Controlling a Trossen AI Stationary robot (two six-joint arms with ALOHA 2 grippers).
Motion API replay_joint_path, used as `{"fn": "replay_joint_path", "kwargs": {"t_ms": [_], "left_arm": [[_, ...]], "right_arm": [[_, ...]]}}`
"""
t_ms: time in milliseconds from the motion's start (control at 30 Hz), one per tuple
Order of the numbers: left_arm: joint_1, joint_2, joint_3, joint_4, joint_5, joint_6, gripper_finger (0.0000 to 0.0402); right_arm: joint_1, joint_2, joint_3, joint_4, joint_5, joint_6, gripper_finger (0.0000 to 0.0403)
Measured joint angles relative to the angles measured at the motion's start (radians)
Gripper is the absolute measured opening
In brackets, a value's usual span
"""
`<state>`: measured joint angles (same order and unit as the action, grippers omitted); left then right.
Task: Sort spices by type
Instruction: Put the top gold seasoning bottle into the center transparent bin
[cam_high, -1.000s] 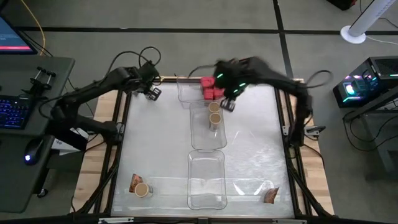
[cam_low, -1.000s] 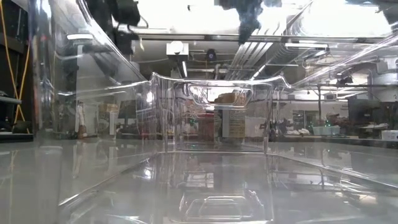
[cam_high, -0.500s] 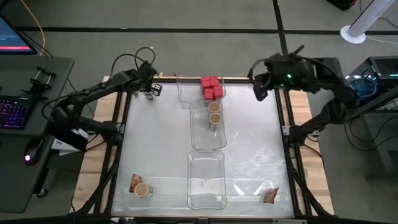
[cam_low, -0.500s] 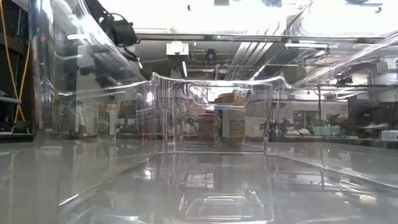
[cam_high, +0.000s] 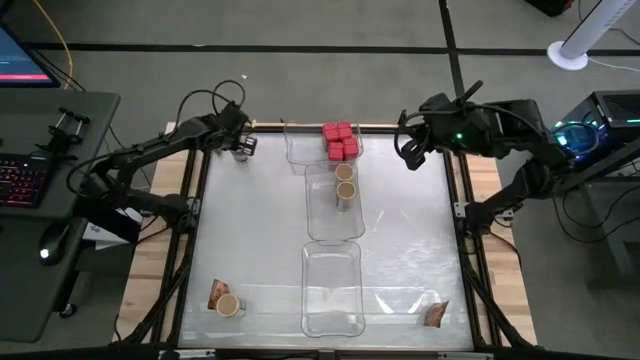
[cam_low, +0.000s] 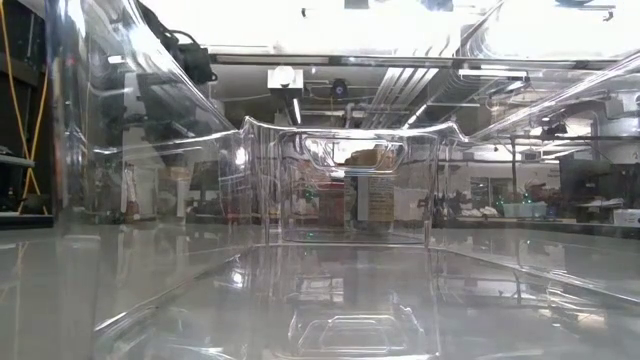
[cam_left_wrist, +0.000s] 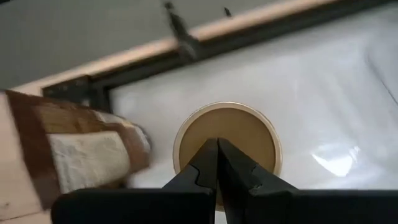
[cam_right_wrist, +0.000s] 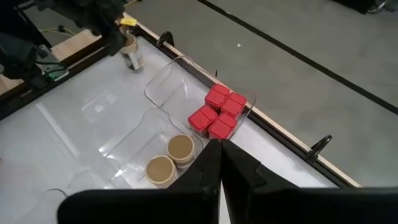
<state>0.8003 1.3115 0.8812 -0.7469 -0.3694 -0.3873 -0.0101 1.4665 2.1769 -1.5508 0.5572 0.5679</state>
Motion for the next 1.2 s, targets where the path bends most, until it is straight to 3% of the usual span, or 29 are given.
{"fn": "replay_joint_path", "kwargs": {"t_ms": [233, 467, 767, 1067, 1200], "left_arm": [[-0.159, -0.084, -0.004, -0.108, 0.120, 0.005, 0.0000], [-0.424, -0.172, -0.008, -0.274, 0.201, -0.022, 0.0000], [-0.739, -0.199, -0.008, -0.286, 0.287, 0.069, 0.0000], [-0.771, -0.204, 0.171, -0.343, 0.317, 0.214, 0.0004], [-0.762, -0.203, 0.224, -0.450, 0.317, 0.300, 0.0040]], "right_arm": [[0.000, 0.001, 0.000, 0.000, 0.017, -0.007, 0.0000], [-0.001, 0.001, 0.000, 0.000, 0.018, -0.007, 0.0000], [-0.001, 0.001, 0.000, 0.007, 0.035, -0.001, 0.0000], [-0.001, 0.001, 0.000, 0.007, 0.037, 0.000, 0.0000], [-0.001, 0.001, 0.000, 0.007, 0.037, 0.000, 0.0000]]}}
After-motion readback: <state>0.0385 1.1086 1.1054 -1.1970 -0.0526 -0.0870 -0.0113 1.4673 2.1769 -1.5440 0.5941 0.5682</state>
